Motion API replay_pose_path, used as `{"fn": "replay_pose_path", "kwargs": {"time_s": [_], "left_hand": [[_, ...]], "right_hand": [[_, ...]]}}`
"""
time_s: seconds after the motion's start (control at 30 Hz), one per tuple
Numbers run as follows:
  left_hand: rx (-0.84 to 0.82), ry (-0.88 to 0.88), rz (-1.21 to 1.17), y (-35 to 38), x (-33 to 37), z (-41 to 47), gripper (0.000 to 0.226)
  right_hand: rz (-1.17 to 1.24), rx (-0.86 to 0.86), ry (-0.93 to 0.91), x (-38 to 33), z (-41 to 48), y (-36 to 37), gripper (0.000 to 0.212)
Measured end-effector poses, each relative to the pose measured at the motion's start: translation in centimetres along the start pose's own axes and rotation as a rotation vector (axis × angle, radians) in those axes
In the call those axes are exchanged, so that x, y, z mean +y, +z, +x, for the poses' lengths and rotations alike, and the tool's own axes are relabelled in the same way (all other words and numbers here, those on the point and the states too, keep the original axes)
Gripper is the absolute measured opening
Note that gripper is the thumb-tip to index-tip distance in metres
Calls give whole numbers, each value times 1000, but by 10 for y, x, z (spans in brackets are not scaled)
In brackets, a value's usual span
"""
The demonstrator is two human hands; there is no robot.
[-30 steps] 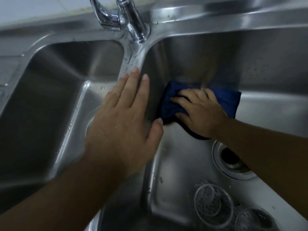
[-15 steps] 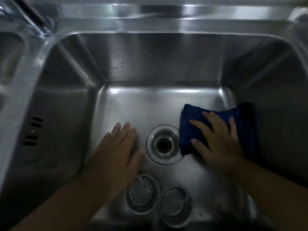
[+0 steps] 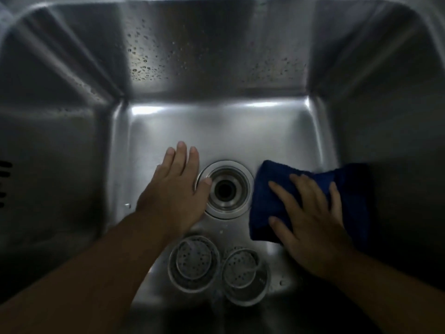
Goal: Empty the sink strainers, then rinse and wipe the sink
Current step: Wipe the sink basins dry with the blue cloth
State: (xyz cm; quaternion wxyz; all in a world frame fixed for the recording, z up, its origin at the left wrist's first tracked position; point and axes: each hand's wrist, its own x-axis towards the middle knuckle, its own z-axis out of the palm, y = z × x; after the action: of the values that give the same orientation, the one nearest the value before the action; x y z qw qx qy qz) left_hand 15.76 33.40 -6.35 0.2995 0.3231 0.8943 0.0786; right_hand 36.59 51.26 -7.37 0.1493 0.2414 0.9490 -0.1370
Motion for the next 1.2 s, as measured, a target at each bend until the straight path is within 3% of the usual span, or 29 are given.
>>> {"fn": "replay_pose_path", "kwargs": {"time_s": [0.1, 0.2, 0.37, 0.53, 0.67, 0.83, 0.9, 1.2], "left_hand": [[58, -1, -26, -5, 9, -8, 69], [161, 78, -35, -14, 25, -26, 41], [-214, 220, -39, -22, 47, -58, 37], [-242, 304, 60, -13, 65, -55, 11], [-115, 185, -130, -19, 59, -42, 6], [294, -84, -412, -48, 44, 9, 17], [386, -171, -522, -48, 47, 34, 17], [405, -332, -980, -28, 79, 85, 20]], "right_hand": [[-9, -11, -12, 6, 7, -1, 66], [-14, 84, 8, 12, 57, -15, 69], [2, 158, -10, 15, 122, -30, 72], [5, 89, -38, 20, 103, -32, 78], [-25, -14, -21, 21, 68, -23, 77], [-71, -125, 26, 16, 20, -10, 66], [-103, -160, 31, 12, 6, -7, 63], [-150, -149, -9, 8, 4, -13, 68]]}}
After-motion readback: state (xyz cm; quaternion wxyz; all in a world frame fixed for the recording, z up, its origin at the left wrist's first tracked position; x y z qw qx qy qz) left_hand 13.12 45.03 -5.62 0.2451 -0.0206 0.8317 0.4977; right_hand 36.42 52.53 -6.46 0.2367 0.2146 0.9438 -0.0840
